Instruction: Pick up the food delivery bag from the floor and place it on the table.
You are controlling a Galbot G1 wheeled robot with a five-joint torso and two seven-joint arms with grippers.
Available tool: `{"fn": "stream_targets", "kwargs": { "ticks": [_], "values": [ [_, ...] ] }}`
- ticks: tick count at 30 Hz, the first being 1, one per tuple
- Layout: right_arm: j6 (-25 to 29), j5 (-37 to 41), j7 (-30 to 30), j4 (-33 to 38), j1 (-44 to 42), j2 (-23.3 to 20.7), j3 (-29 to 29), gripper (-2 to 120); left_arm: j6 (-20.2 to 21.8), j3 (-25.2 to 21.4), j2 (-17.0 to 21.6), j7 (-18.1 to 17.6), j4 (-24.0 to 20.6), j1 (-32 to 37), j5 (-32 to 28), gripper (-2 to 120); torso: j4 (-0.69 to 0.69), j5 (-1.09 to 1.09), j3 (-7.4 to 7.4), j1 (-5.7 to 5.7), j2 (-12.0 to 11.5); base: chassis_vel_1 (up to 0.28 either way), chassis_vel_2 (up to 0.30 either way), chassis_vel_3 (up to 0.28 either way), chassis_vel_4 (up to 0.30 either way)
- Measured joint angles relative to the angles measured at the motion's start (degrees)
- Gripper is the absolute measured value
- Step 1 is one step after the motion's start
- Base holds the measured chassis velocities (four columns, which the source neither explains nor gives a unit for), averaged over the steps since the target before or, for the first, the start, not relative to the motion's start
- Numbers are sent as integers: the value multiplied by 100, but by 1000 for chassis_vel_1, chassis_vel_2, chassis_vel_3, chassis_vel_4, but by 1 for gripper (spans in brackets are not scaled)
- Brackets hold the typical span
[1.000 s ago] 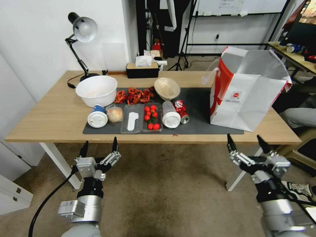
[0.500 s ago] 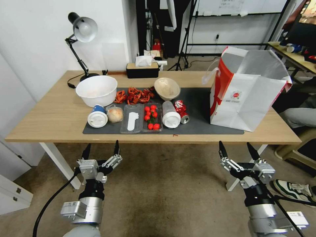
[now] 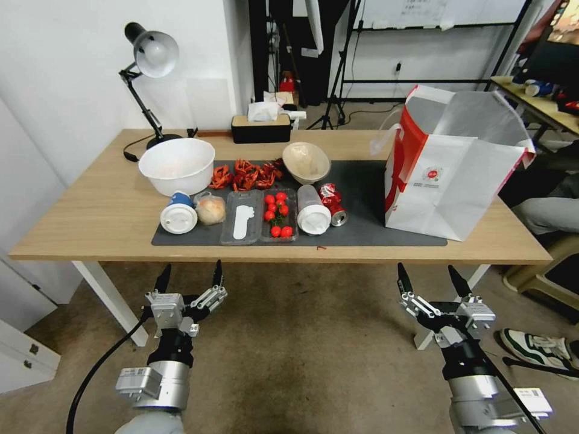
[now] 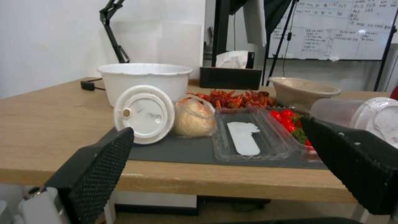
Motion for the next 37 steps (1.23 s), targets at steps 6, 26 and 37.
{"fn": "stream_targets", "kwargs": {
  "ticks": [6, 26, 37],
  "values": [
    [0, -18, -11, -17, -5, 8, -25, 100, 41, -4, -4, 12, -16, 9, -9, 100, 0, 0, 0, 0, 0, 0, 0, 0, 0],
    [-7, -17, -16, -18, -8, 6, -25, 100, 51, -6, -7, 16, -27, 12, -13, 100, 0, 0, 0, 0, 0, 0, 0, 0, 0],
    [-10, -13, -15, -16, -8, 5, -22, 100, 51, -6, -7, 15, -31, 12, -12, 100, 0, 0, 0, 1, 1, 0, 0, 0, 0]
  ]
}}
